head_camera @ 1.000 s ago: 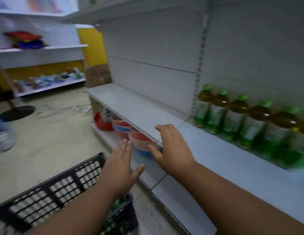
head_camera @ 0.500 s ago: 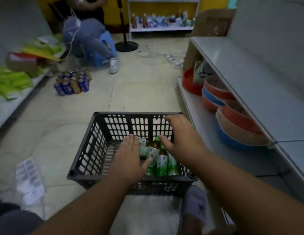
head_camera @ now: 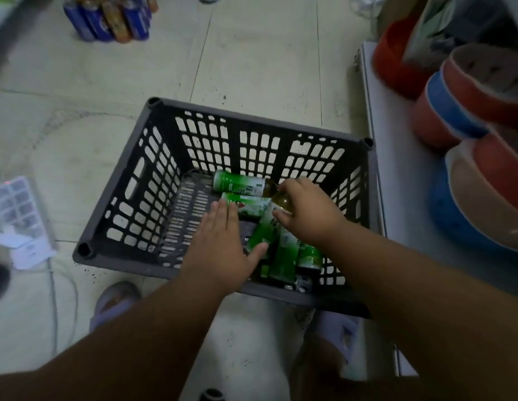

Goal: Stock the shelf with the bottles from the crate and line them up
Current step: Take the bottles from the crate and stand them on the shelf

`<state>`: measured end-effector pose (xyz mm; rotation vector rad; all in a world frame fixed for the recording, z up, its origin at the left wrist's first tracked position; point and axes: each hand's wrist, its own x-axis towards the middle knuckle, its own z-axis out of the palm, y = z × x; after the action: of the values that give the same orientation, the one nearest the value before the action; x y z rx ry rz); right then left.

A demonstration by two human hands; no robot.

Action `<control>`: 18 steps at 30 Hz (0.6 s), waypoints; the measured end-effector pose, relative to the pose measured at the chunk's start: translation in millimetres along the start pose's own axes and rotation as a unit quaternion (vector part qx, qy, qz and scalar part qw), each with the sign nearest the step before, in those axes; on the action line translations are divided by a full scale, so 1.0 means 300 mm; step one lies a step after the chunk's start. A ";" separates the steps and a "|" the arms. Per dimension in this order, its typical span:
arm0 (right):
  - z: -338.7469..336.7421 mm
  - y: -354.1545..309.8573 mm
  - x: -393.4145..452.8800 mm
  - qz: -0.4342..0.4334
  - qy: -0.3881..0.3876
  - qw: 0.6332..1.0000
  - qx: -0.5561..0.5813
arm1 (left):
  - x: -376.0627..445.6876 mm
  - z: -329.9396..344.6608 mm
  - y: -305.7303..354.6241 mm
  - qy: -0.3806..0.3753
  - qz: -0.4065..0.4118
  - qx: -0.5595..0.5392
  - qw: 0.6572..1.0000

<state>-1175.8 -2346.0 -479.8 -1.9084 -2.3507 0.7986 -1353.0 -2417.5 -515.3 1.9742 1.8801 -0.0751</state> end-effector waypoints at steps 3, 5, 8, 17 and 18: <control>0.124 0.029 0.083 0.083 -0.037 0.995 0.037 | 0.008 0.012 -0.002 0.008 0.005 0.006 1.000; 0.218 0.039 0.133 0.192 -0.059 0.974 0.108 | 0.012 0.014 -0.002 0.025 0.007 0.002 1.000; 0.316 0.031 0.204 0.365 -0.038 0.883 0.292 | 0.017 0.021 -0.005 0.028 0.009 -0.001 1.000; 0.375 0.075 0.299 0.434 0.018 0.837 0.332 | 0.013 0.014 -0.001 0.033 0.018 0.000 0.999; 0.385 0.081 0.296 0.423 0.026 0.840 0.338 | 0.012 0.011 0.001 0.034 0.018 -0.001 0.999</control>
<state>-1213.2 -2304.7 -616.6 -2.4362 -0.8368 1.3269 -1351.6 -2415.2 -519.3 2.0323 1.8845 0.0045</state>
